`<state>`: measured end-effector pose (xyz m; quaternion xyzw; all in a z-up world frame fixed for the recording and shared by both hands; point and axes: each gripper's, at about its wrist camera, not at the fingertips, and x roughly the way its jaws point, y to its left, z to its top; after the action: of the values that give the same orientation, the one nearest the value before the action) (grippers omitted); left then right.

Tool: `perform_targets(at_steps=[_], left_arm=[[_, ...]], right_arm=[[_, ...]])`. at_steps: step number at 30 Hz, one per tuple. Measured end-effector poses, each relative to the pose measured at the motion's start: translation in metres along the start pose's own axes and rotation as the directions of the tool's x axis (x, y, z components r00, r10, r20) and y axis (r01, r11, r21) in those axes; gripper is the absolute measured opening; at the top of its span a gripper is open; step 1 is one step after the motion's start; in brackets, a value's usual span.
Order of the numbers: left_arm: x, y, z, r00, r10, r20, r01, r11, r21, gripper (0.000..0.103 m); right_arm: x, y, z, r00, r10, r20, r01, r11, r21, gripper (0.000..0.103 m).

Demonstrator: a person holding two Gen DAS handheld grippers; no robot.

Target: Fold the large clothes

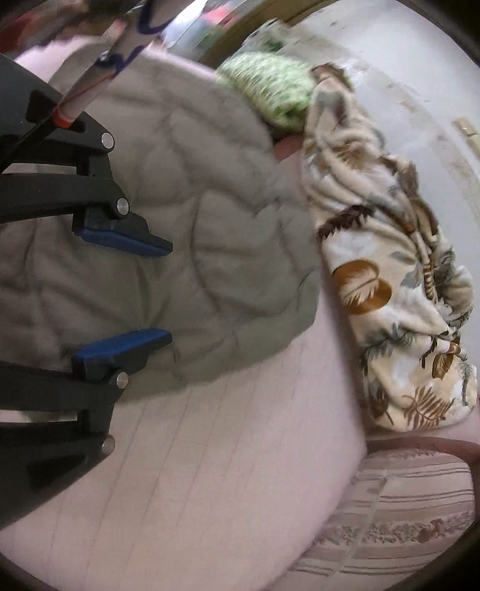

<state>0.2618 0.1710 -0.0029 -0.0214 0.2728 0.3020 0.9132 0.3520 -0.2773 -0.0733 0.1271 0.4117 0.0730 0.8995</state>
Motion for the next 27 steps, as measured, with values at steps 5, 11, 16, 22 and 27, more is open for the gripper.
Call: perform_targets(at_steps=[5, 11, 16, 22, 27], left_arm=[[-0.062, 0.03, 0.012, 0.99, -0.018, 0.143, 0.027, 0.997, -0.065, 0.082], [-0.144, 0.059, 0.002, 0.965, -0.249, 0.082, 0.253, 0.966, -0.048, 0.085], [-0.214, 0.07, -0.019, 0.97, -0.156, 0.186, 0.158, 0.987, 0.006, 0.091], [-0.26, 0.1, -0.035, 0.916, -0.38, 0.126, 0.392, 0.916, -0.086, 0.096], [-0.274, 0.113, -0.048, 0.904, -0.404, 0.144, 0.424, 0.891, -0.164, 0.096]], right_arm=[[-0.028, -0.008, -0.001, 0.978, -0.188, 0.088, 0.187, 0.982, 0.023, 0.057], [-0.08, 0.002, -0.017, 0.968, -0.177, 0.178, 0.162, 0.982, 0.098, 0.063], [-0.116, 0.047, -0.063, 0.957, -0.165, 0.238, 0.164, 0.986, 0.022, 0.072], [-0.135, 0.089, -0.125, 0.972, -0.106, 0.212, 0.122, 0.99, -0.066, 0.072], [-0.163, 0.106, -0.156, 0.969, -0.093, 0.231, 0.119, 0.988, -0.103, 0.072]])
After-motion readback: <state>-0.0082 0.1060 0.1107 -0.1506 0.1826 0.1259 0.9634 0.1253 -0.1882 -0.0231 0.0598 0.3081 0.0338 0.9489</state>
